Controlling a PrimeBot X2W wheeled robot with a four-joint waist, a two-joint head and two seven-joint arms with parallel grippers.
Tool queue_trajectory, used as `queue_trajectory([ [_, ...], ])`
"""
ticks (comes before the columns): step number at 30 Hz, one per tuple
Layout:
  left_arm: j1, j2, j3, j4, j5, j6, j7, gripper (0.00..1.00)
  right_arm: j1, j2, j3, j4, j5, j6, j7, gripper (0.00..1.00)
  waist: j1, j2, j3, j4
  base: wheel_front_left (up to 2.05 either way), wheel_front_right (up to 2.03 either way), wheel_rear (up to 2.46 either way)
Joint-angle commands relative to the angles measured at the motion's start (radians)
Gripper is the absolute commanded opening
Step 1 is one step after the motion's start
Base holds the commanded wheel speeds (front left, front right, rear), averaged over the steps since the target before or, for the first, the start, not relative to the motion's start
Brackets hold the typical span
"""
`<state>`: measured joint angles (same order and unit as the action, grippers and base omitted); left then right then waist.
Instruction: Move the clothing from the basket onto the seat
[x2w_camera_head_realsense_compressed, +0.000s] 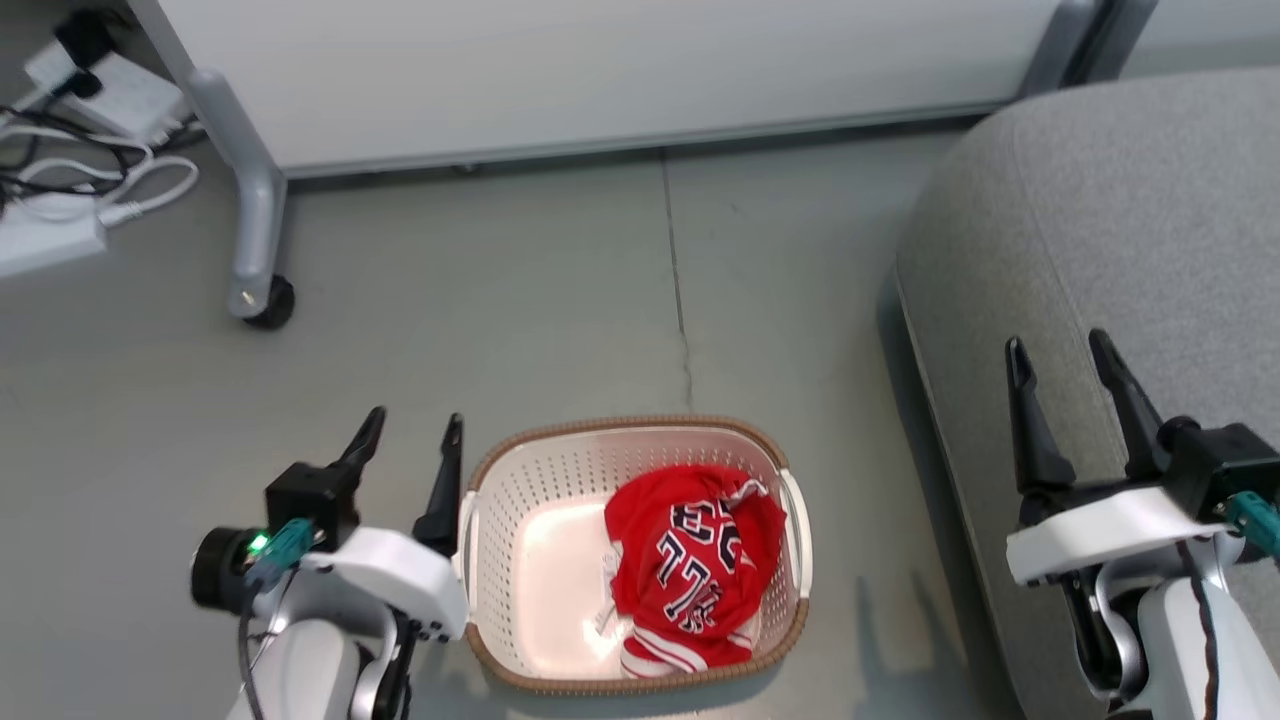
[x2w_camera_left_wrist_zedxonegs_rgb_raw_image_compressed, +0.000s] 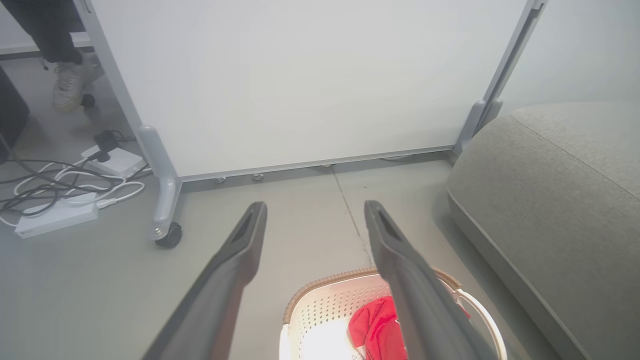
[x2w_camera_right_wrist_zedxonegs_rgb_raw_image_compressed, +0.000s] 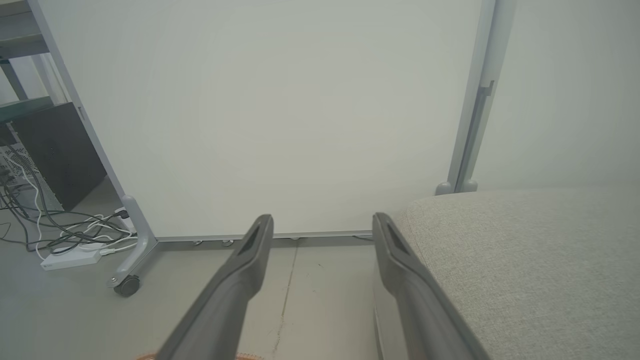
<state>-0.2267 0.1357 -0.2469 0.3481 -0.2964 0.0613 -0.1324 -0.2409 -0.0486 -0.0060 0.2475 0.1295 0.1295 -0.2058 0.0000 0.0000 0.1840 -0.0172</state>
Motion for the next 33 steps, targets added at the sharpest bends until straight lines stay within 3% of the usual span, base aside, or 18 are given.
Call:
queue_trajectory([
  [1, -0.034, -0.004, -0.009, 0.01, 0.01, -0.008, -0.002, 1.0, -0.022, -0.004, -0.002, -0.009, 0.011, 0.002, -0.007, 1.0, 0.0, 0.0, 0.067, -0.024, 0.0, 0.0, 0.0],
  [12, -0.243, -0.055, -0.138, 0.204, 0.049, -0.086, -0.014, 1.0, -0.099, -0.004, -0.019, -0.09, 0.029, 0.002, -0.025, 1.0, 0.0, 0.0, 0.322, -0.103, 0.0, 0.0, 0.0],
  [22, -0.412, -0.078, -0.28, 0.44, 0.061, -0.158, 0.026, 1.0, -0.163, -0.003, 0.026, -0.143, 0.056, 0.002, -0.045, 1.0, 0.0, 0.0, 0.508, -0.191, 0.0, 0.0, 0.0],
  [27, -0.484, -0.081, -0.317, 0.562, 0.048, -0.167, 0.068, 1.0, -0.183, -0.004, 0.067, -0.158, 0.081, 0.002, -0.056, 1.0, 0.0, 0.0, 0.574, -0.24, 0.0, 0.0, 0.0],
  [33, -0.557, -0.075, -0.295, 0.712, 0.02, -0.149, 0.079, 1.0, -0.196, -0.003, 0.102, -0.178, 0.118, 0.002, -0.062, 1.0, 0.0, 0.0, 0.631, -0.281, 0.0, 0.0, 0.0],
])
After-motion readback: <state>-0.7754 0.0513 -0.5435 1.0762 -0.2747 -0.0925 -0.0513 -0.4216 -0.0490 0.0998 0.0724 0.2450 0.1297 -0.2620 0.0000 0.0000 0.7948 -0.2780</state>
